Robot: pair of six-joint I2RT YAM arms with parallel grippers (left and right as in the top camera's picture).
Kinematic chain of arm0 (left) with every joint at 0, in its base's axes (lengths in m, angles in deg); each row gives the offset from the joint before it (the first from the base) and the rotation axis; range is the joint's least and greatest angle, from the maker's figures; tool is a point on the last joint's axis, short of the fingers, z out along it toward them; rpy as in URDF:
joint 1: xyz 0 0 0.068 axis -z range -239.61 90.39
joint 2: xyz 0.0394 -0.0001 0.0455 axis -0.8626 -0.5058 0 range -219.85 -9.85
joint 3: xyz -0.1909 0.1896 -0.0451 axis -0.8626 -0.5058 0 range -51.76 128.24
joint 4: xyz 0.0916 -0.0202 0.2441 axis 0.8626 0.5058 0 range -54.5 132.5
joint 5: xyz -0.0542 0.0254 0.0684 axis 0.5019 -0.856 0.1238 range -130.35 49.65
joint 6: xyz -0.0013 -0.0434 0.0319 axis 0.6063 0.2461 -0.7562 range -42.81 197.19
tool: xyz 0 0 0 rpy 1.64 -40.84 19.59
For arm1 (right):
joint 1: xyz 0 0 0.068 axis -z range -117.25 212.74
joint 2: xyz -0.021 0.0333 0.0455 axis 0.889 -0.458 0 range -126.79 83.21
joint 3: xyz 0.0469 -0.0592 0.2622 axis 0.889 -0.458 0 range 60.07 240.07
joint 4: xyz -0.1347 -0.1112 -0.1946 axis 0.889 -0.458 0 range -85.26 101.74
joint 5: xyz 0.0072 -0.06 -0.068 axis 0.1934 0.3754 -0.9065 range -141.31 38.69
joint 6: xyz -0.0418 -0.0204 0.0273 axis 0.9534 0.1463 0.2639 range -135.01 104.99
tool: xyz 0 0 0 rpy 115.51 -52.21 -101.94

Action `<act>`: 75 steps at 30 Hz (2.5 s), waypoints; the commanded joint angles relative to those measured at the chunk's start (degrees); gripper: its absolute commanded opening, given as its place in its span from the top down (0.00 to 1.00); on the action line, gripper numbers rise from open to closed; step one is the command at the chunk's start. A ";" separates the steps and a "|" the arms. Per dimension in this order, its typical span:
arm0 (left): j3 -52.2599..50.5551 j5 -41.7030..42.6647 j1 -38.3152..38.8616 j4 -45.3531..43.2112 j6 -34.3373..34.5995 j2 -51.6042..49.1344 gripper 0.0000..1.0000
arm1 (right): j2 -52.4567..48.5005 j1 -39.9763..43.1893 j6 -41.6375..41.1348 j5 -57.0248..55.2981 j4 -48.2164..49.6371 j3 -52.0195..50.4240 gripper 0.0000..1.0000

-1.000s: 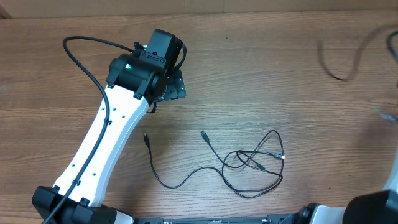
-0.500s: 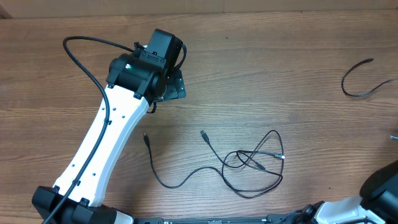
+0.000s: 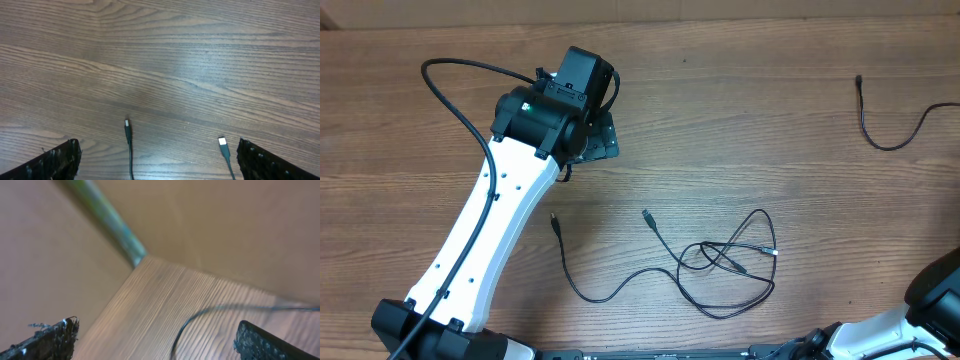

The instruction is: Untangle cables

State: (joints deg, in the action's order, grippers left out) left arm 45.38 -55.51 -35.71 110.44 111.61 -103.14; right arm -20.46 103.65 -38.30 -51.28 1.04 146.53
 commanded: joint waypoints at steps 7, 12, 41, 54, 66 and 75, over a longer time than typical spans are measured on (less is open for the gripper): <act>-0.09 0.20 0.11 -0.22 0.76 0.17 0.01 | 0.52 -0.04 0.87 22.47 -9.14 0.57 0.00; -0.09 0.20 0.11 -0.22 0.76 0.17 0.00 | 0.52 -1.97 0.85 25.66 -16.70 0.50 0.00; -0.09 0.20 0.11 -0.22 0.74 0.17 0.00 | 0.52 -37.33 14.75 29.66 -69.00 -0.94 0.02; -0.09 0.20 0.11 -0.22 0.76 0.17 0.00 | 0.52 -48.35 15.30 21.79 -73.64 -1.01 0.00; -0.09 0.20 0.11 -0.24 0.76 0.17 0.00 | 0.52 -53.53 4.76 18.21 -68.30 -12.26 0.00; -0.09 0.20 0.11 -0.22 0.76 0.17 0.00 | 0.63 -54.58 1.14 23.63 -57.29 -22.43 0.29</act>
State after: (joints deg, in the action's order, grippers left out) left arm 45.36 -55.51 -35.71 110.42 111.61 -103.14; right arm -20.38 49.23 -35.30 -29.60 -57.76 124.13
